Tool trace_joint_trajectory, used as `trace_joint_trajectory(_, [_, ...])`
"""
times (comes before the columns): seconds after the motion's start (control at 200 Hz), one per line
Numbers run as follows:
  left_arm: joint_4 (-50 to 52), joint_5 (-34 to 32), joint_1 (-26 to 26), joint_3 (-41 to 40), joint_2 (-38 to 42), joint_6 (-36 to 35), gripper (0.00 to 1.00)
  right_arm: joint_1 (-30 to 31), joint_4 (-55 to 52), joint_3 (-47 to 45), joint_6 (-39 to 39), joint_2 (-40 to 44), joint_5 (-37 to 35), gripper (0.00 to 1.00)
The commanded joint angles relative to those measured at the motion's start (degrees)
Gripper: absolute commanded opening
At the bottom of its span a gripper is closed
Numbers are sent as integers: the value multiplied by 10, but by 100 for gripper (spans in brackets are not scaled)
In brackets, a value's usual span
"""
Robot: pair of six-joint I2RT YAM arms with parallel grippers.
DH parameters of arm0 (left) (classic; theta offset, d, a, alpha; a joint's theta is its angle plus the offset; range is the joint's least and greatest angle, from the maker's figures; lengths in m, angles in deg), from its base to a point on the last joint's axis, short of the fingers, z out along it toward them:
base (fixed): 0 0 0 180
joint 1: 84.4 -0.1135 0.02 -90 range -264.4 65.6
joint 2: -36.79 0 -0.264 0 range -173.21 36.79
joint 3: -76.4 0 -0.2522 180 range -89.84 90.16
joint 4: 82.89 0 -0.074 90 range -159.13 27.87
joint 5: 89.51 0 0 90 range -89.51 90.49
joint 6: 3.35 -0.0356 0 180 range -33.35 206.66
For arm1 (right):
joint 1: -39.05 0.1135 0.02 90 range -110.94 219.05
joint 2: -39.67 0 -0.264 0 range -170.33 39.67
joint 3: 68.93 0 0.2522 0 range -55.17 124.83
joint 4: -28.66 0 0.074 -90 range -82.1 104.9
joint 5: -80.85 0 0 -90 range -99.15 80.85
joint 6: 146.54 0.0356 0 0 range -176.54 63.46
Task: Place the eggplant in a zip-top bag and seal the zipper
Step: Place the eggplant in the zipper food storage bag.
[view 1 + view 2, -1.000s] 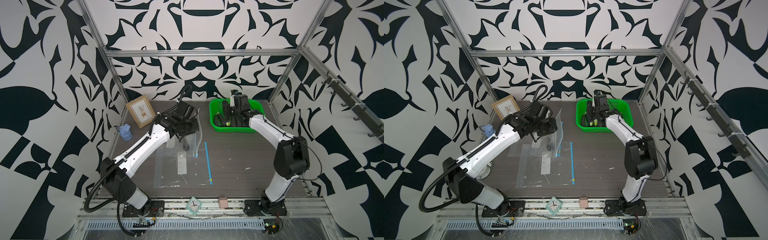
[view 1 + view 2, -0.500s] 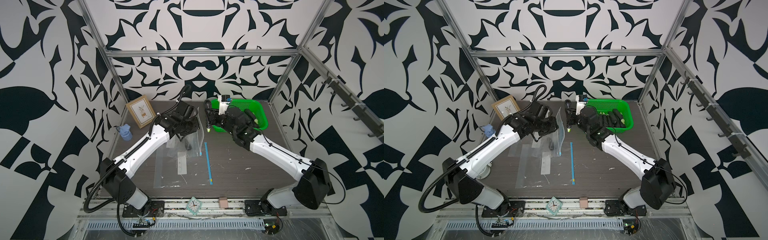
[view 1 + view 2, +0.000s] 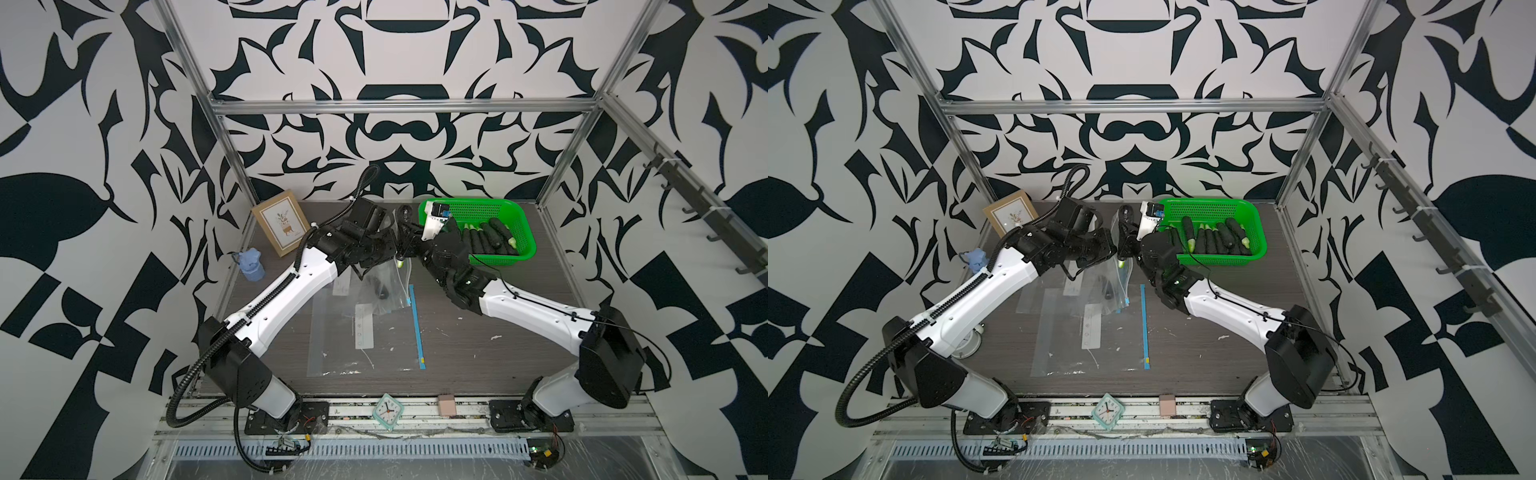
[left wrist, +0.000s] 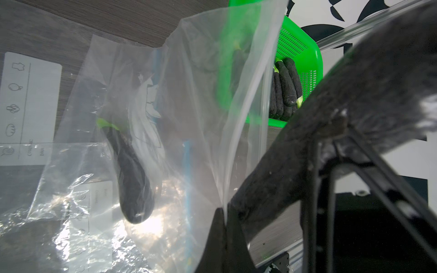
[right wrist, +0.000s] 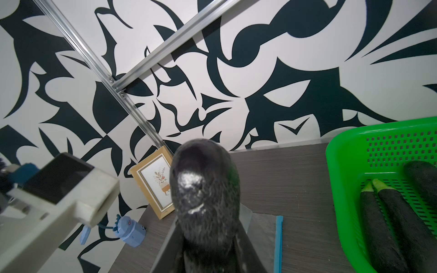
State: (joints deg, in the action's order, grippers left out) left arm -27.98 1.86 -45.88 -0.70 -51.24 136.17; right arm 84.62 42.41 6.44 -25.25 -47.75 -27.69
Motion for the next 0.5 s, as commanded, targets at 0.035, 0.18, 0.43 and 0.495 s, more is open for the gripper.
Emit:
trace_joint_trajectory(0.035, [-5,3,-1,19,17,4,0,20,75,-25,-13,-4,-84,8])
trace_joint_trajectory(0.18, [-5,3,-2,23,15,0,0,42,108,-46,-29,-10,-131,10])
trace_joint_trajectory(0.43, [-2,4,-11,20,19,-5,0,45,114,-62,-39,-7,-117,27])
trace_joint_trajectory(0.495, [-1,4,-13,20,20,-7,0,45,109,-65,-45,0,-105,34])
